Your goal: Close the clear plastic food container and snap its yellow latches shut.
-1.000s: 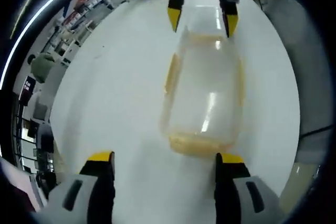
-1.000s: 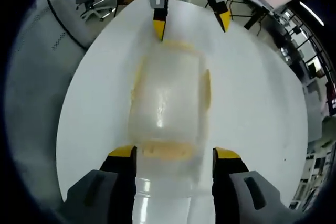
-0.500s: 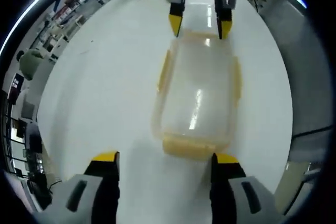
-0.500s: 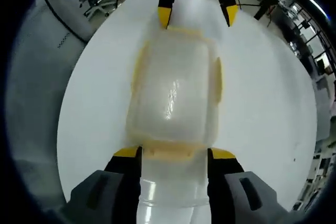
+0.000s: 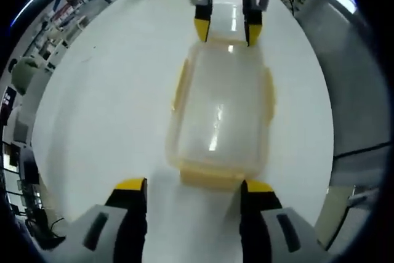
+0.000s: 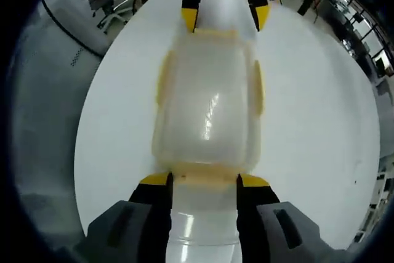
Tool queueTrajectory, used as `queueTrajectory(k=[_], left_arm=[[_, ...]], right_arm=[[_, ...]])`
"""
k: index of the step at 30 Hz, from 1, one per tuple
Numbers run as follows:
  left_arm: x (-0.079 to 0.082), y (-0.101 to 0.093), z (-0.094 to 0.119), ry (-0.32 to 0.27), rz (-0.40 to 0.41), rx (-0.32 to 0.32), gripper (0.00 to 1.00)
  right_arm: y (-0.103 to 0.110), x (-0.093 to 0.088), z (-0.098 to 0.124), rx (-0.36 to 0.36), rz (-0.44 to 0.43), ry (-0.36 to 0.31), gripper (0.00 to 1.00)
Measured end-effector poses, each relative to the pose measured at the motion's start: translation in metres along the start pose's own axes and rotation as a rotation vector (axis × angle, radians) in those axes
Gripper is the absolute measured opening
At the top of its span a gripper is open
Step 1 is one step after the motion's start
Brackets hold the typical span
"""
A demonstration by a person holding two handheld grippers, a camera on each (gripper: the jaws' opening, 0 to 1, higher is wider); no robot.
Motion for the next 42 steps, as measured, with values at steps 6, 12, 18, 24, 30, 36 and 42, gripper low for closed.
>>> queueTrajectory(k=[6,12,18,24,30,36,42], left_arm=[[0.004,-0.004,-0.002,-0.021,-0.035,-0.037,0.52],[0.005,-0.014,-0.003,-0.038,-0.077,-0.102,0.4],[0.008,-0.018,-0.004,-0.043,-0.118,-0.131,0.35],[0.008,-0.019,-0.004,-0.038,-0.112,-0.152,0.34],[0.007,-0.018,-0.004,-0.034,-0.107,-0.172,0.34],[0.007,-0.018,-0.005,-0.012,-0.108,-0.183,0.35],[0.007,-0.018,-0.005,-0.019,-0.103,-0.185,0.35]], right_arm=[[0.0,0.0,0.0,0.007,-0.004,-0.001,0.38],[0.0,0.0,0.0,0.013,-0.011,-0.003,0.38],[-0.001,0.0,-0.001,0.017,-0.013,-0.005,0.38],[0.0,0.0,-0.001,0.02,-0.02,-0.004,0.38],[-0.001,0.001,-0.001,0.02,-0.038,-0.004,0.38],[-0.003,0.001,-0.001,0.024,-0.05,-0.001,0.38],[-0.003,0.001,-0.001,0.024,-0.052,0.004,0.37]])
Point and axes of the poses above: the point that each gripper's makers call its tool centre point, and the gripper's own axes: z roughly backward along the fingers, y roughly to its left, x roughly out of its top, the point moved 1 cm from there along z, roughly backward along the fingers, and after that the axes turned 1 degree about y, right-handed, at the moved point
